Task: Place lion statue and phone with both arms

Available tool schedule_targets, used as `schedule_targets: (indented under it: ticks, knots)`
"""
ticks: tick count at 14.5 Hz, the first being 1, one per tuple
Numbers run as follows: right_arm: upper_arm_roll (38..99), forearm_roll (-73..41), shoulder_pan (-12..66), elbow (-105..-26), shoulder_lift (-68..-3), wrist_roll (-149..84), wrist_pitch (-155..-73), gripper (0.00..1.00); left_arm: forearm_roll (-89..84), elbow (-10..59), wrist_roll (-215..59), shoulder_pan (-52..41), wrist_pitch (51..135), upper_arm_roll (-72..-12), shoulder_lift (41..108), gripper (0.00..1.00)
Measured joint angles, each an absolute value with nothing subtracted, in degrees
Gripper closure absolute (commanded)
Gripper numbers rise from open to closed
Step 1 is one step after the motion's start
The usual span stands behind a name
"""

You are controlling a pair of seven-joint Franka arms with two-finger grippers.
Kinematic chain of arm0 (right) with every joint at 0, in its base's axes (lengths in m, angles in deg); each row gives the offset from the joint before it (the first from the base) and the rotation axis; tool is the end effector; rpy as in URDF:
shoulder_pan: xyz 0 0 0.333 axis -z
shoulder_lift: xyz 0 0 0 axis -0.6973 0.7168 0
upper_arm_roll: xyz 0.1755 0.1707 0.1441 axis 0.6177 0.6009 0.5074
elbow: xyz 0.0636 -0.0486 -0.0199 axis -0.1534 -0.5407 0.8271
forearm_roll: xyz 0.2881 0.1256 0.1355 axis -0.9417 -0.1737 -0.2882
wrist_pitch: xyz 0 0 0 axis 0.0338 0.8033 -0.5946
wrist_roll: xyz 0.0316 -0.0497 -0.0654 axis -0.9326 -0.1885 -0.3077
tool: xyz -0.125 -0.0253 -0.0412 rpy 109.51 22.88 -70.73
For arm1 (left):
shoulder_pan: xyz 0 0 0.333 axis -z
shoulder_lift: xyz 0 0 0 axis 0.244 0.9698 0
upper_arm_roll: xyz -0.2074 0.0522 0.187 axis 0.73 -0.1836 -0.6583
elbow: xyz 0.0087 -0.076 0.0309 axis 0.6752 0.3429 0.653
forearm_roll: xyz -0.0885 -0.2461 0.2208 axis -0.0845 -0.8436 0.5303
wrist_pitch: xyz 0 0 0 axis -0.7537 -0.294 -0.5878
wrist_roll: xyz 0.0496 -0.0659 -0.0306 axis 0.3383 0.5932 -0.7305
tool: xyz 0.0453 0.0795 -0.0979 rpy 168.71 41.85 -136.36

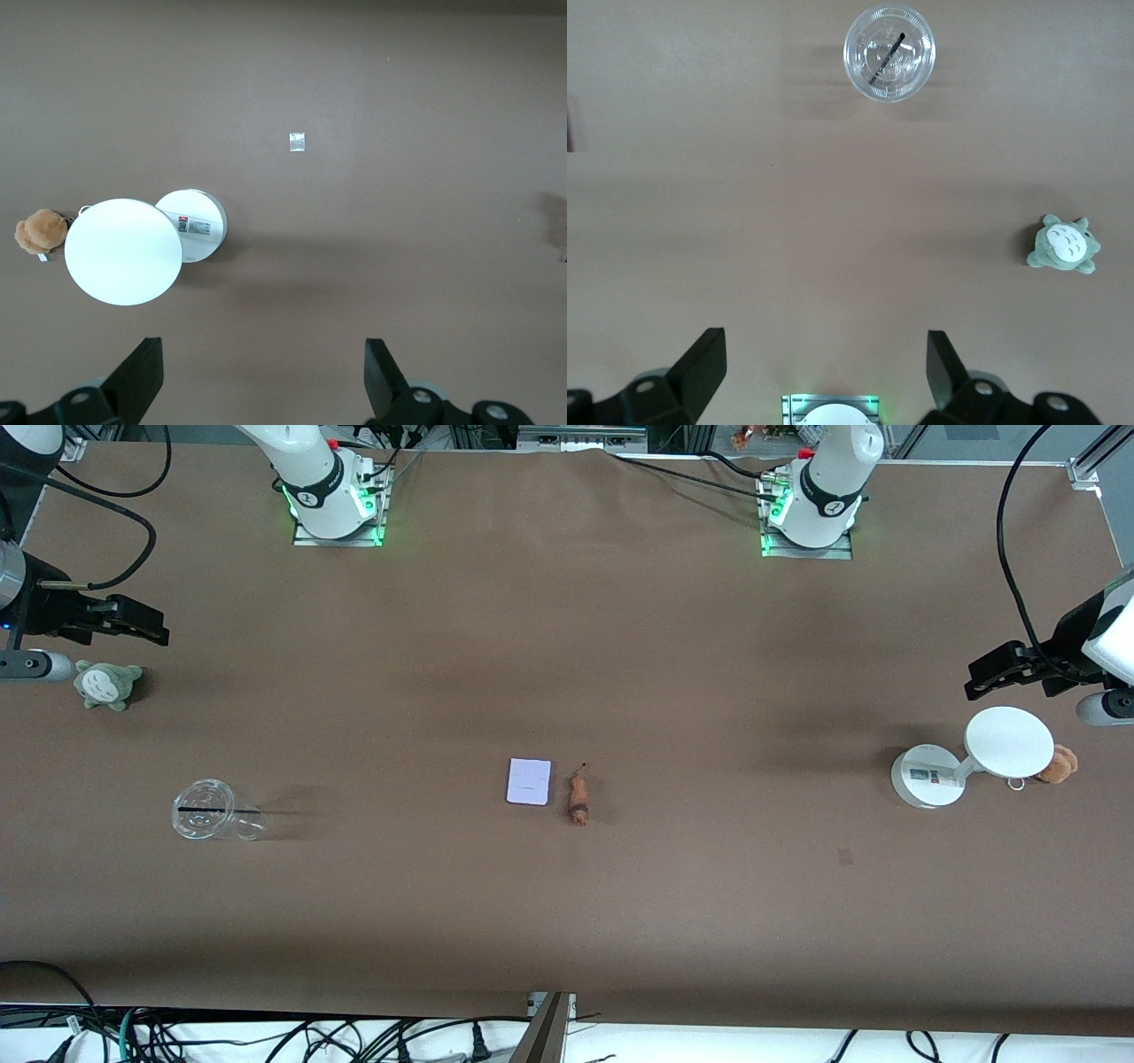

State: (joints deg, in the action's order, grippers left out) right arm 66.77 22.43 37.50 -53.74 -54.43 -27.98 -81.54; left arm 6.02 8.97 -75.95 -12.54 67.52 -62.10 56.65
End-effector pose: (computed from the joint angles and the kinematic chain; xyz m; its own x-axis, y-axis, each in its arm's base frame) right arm 0.5075 -0.0024 0.5303 0.9864 0.0061 -0.1640 0.0107 -0.9996 0.0272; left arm 0.5412 0.0011 0.5391 0.9967 0.0793 -0.0150 0.0794 -0.9968 0.0025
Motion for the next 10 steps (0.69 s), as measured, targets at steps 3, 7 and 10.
schedule_targets:
  ticks: [3,7,10]
  knots:
    - [66.8,22.4,37.5,-53.7,-54.4,-28.0,-81.5,0.00,6.0,8.8,-76.3,-12.5,68.3,-62.0,56.6,0.00]
    - [66.8,22.4,37.5,-53.7,-54.4,-28.0,-81.5,0.00,6.0,8.2,-76.9,-12.5,68.5,-62.0,56.6,0.00]
    - [66.8,22.4,37.5,-53.7,-54.4,-28.0,-81.5,0.00,6.0,8.2,-76.9,-12.2,68.5,-61.7,57.0,0.00]
